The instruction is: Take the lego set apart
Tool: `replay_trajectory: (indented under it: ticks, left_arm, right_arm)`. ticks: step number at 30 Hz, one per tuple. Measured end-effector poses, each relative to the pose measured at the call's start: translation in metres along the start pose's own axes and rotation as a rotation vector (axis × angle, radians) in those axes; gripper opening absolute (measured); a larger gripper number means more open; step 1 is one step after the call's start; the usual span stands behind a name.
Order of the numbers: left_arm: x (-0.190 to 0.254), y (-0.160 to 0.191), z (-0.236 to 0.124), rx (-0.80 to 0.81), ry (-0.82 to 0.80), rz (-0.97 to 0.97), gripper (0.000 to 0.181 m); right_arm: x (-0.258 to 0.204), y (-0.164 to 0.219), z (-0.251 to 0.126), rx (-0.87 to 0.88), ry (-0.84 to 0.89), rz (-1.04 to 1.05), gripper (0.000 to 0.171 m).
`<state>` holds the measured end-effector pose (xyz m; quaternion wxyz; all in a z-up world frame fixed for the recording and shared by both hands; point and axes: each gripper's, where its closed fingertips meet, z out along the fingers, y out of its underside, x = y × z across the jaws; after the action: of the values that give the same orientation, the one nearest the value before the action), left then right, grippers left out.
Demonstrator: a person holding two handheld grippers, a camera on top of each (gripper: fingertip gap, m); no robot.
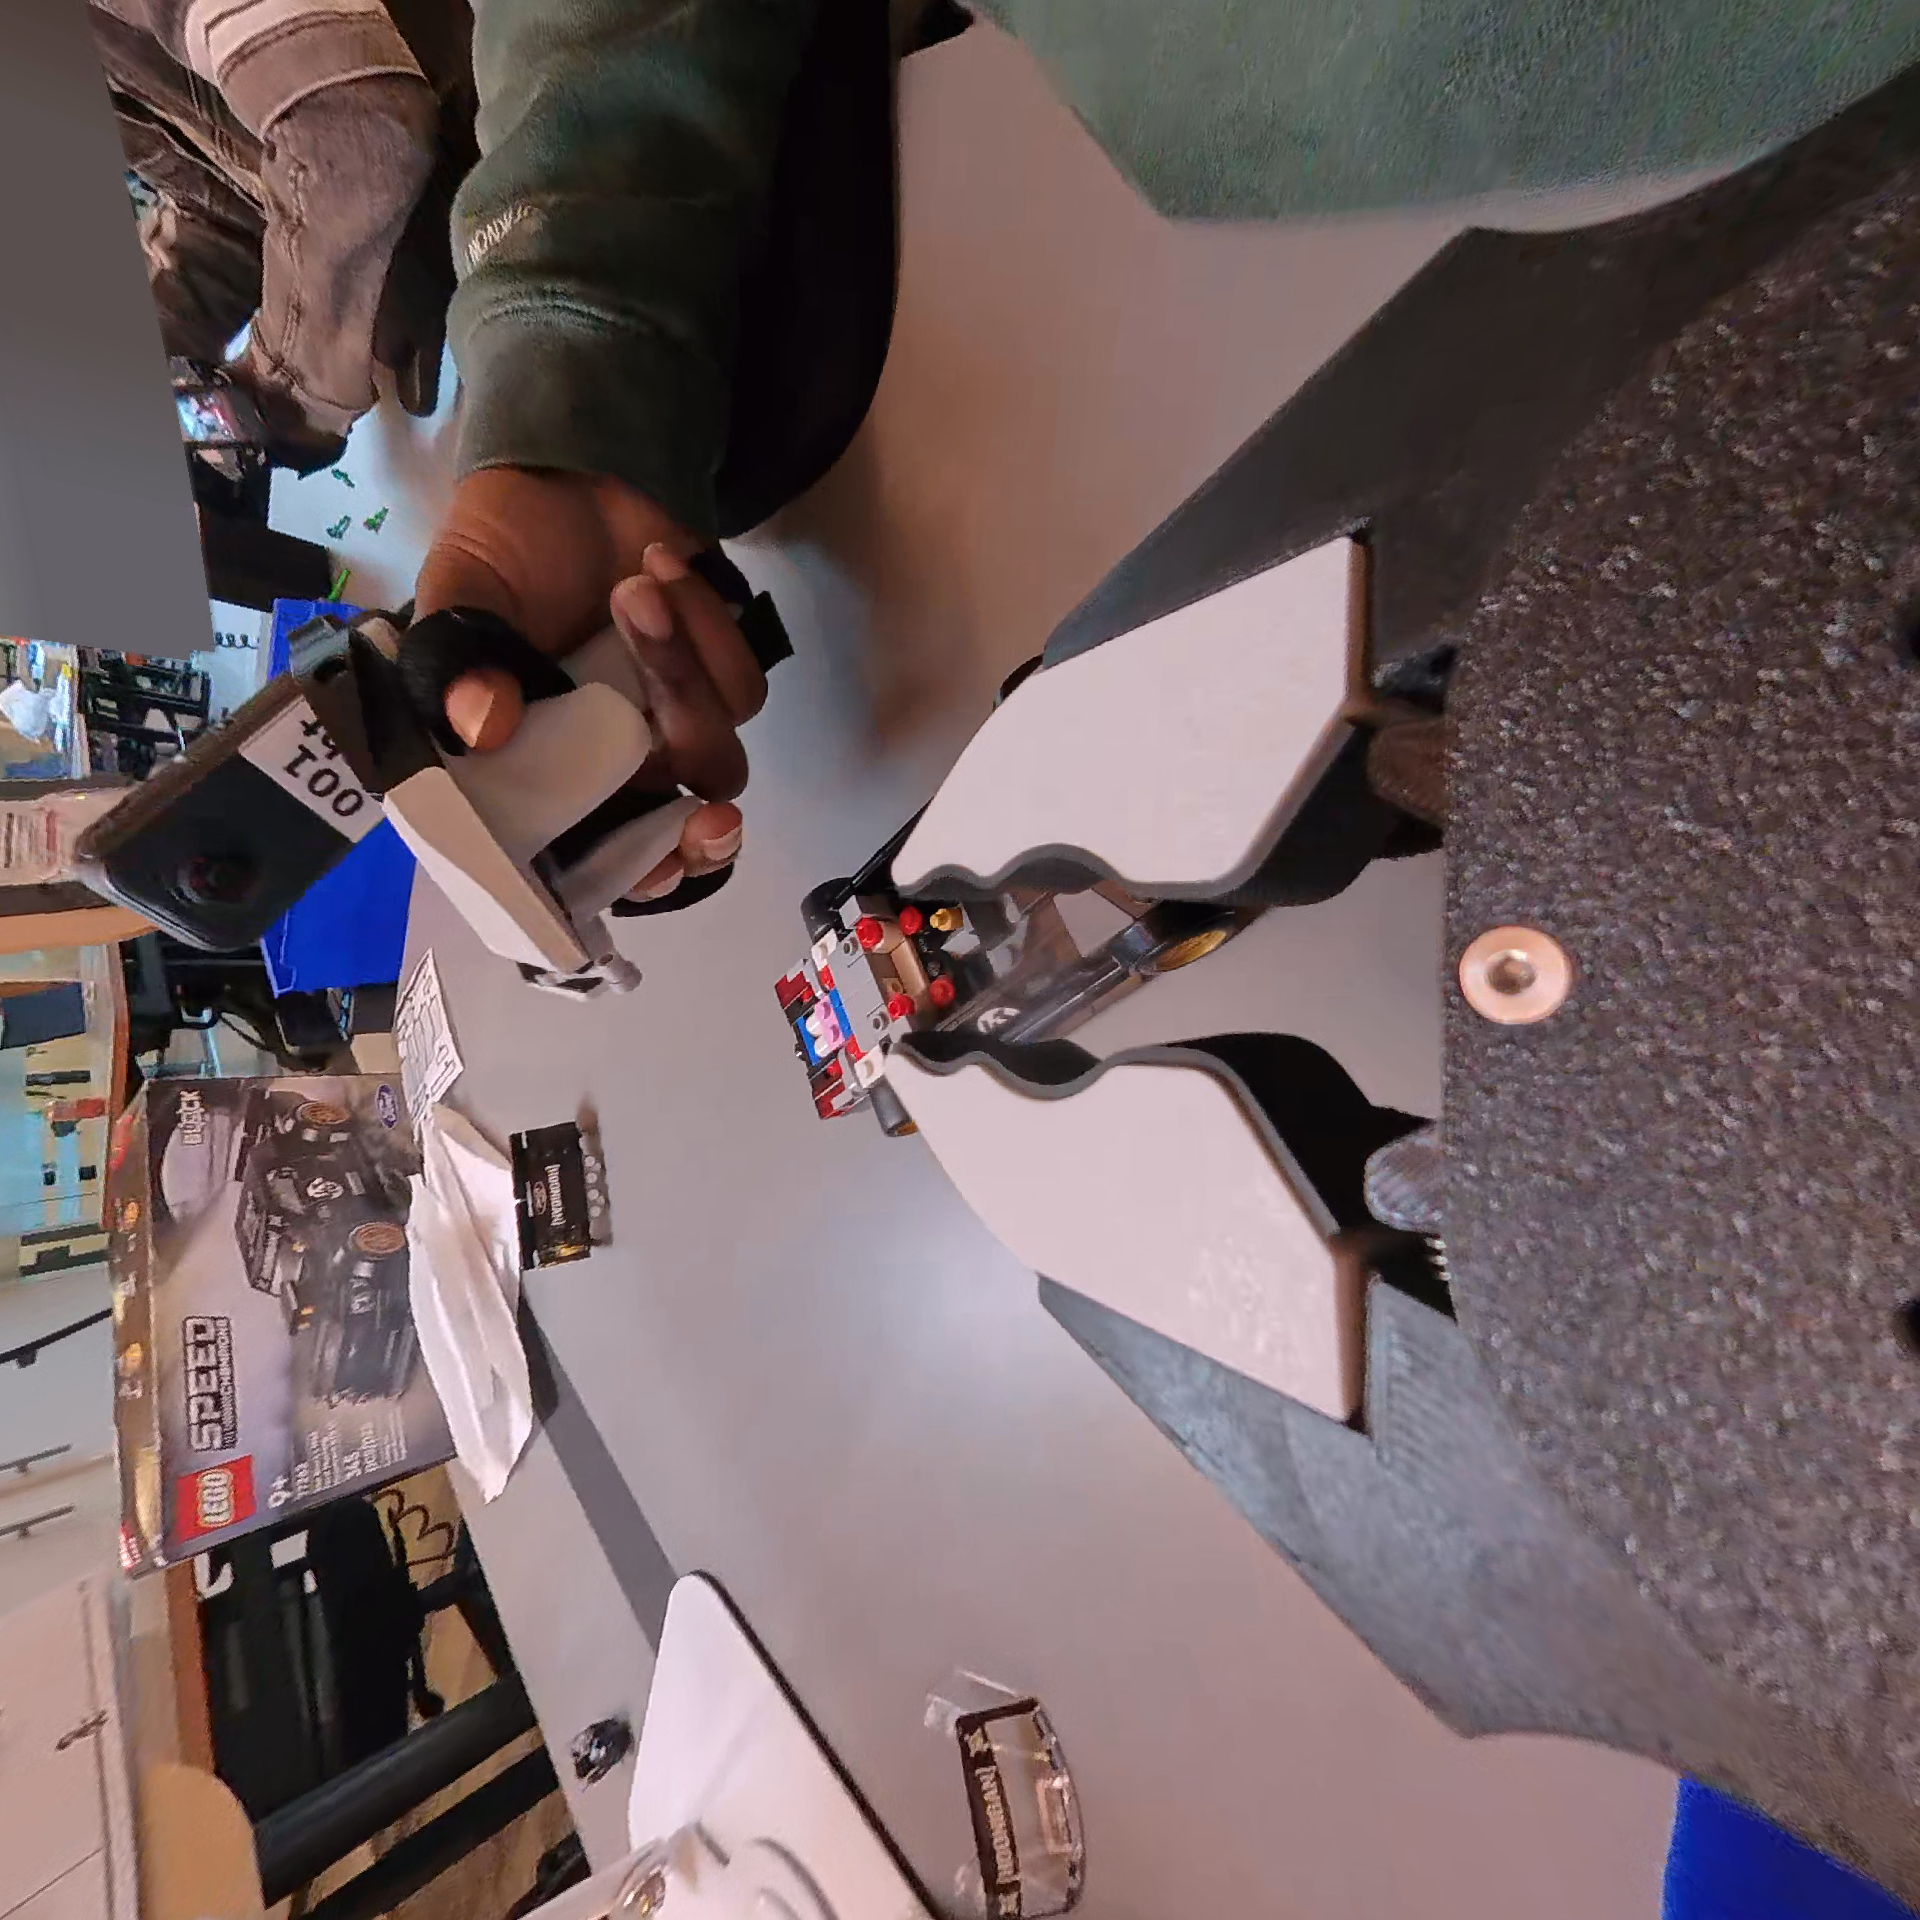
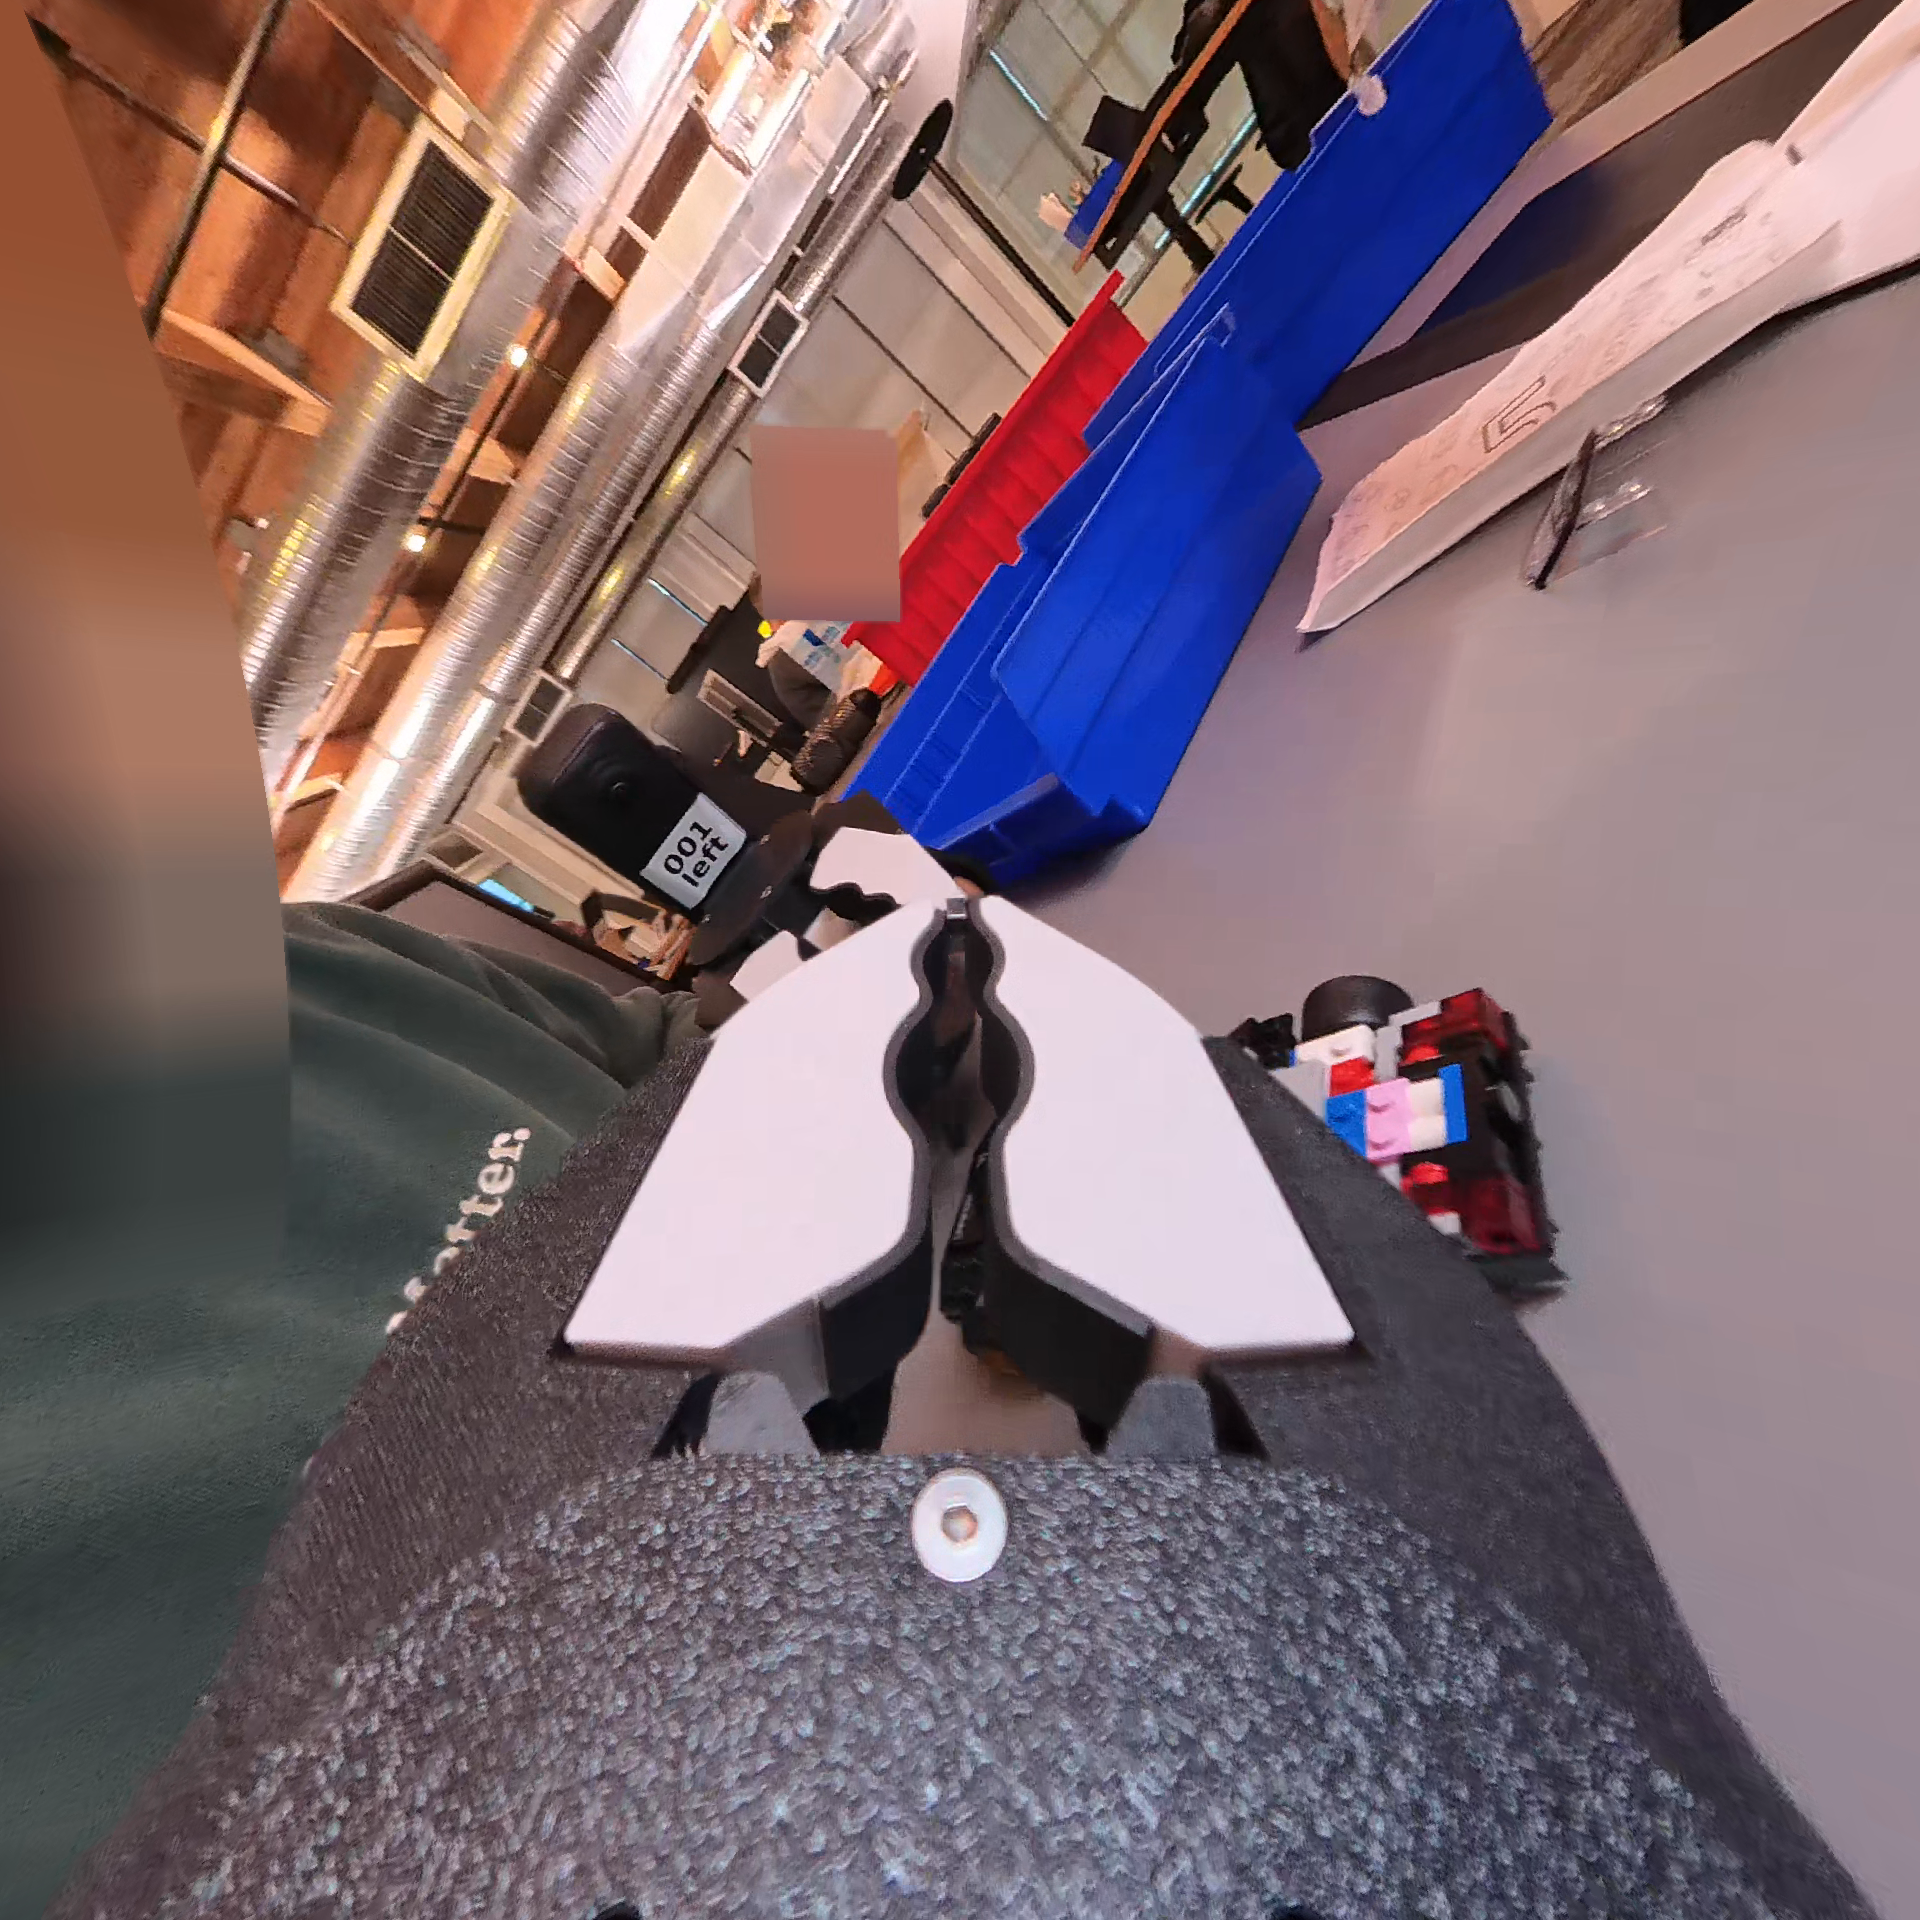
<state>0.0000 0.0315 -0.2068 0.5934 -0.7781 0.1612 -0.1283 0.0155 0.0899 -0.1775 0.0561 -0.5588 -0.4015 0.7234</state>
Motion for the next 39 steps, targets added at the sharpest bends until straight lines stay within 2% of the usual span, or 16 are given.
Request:
replay_trajectory:
  ticks: [10, 17, 23, 34, 39]
  left_arm:
    - [0.012, -0.027, -0.001, 0.103, -0.075, 0.198, 0.02]
    - [0.022, -0.036, -0.004, 0.137, -0.112, 0.315, 0.019]
    - [0.025, -0.035, -0.005, 0.125, -0.137, 0.387, 0.006]
    - [0.022, -0.032, -0.005, 0.11, -0.18, 0.444, 0.011]
    - [0.022, -0.031, -0.004, 0.101, -0.164, 0.417, 0.007]
  right_arm:
    - [-0.034, 0.008, 0.015, 0.026, -0.26, 0.246, 0.003]
    - [-0.042, 0.026, 0.03, -0.049, -0.242, 0.195, 0.003]
    - [-0.043, 0.038, 0.037, -0.095, -0.22, 0.18, 0.003]
    - [-0.042, 0.04, 0.038, -0.102, -0.218, 0.187, 0.003]
    - [-0.042, 0.041, 0.039, -0.106, -0.22, 0.192, 0.003]
